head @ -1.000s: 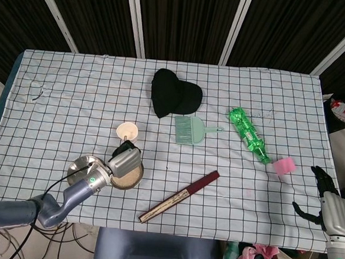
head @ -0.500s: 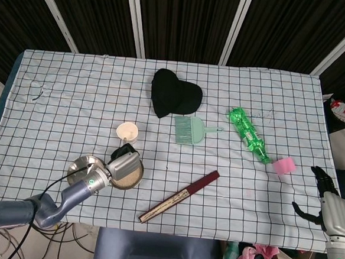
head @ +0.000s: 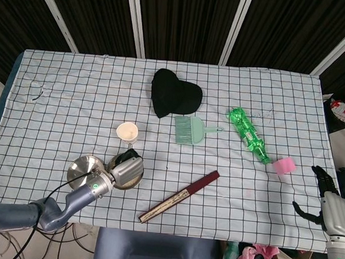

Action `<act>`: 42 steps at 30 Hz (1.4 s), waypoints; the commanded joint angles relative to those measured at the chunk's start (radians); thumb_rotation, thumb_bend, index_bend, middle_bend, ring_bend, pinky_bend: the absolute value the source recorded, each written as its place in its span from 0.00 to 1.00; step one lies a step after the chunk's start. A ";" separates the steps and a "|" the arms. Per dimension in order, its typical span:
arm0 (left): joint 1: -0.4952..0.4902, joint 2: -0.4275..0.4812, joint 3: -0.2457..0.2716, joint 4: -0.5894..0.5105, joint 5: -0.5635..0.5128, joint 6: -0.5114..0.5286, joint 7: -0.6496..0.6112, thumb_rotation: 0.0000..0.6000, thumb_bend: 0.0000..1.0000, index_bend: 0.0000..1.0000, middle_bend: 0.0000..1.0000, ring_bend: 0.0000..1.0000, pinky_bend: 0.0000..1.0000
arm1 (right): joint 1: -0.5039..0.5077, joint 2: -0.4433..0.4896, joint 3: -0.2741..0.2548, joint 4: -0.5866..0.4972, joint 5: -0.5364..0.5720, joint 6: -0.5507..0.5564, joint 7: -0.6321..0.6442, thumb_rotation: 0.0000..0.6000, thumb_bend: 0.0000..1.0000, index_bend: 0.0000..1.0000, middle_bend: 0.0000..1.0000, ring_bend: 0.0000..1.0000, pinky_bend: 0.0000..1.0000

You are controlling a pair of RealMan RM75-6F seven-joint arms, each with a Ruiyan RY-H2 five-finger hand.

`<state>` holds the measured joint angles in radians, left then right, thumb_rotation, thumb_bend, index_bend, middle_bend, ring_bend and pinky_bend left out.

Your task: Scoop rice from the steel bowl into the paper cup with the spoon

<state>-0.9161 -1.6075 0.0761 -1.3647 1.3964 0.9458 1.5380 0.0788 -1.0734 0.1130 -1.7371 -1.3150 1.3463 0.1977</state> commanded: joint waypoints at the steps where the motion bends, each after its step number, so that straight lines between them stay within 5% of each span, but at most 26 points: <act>1: 0.018 -0.006 -0.009 -0.009 -0.030 0.011 0.008 1.00 0.47 0.74 1.00 1.00 1.00 | 0.000 0.000 0.000 0.000 0.000 0.000 0.001 1.00 0.21 0.00 0.00 0.00 0.17; 23: 0.074 -0.043 -0.034 -0.114 -0.246 0.099 0.200 1.00 0.47 0.75 1.00 1.00 1.00 | -0.001 0.002 0.001 -0.002 0.001 -0.001 0.007 1.00 0.21 0.00 0.00 0.00 0.17; 42: 0.074 -0.106 -0.039 -0.068 -0.295 0.134 0.179 1.00 0.47 0.75 1.00 1.00 1.00 | -0.002 0.003 0.001 -0.004 0.001 -0.002 0.011 1.00 0.21 0.00 0.00 0.00 0.17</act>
<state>-0.8460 -1.7066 0.0420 -1.4368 1.1096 1.0740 1.7224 0.0770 -1.0704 0.1139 -1.7407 -1.3140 1.3447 0.2083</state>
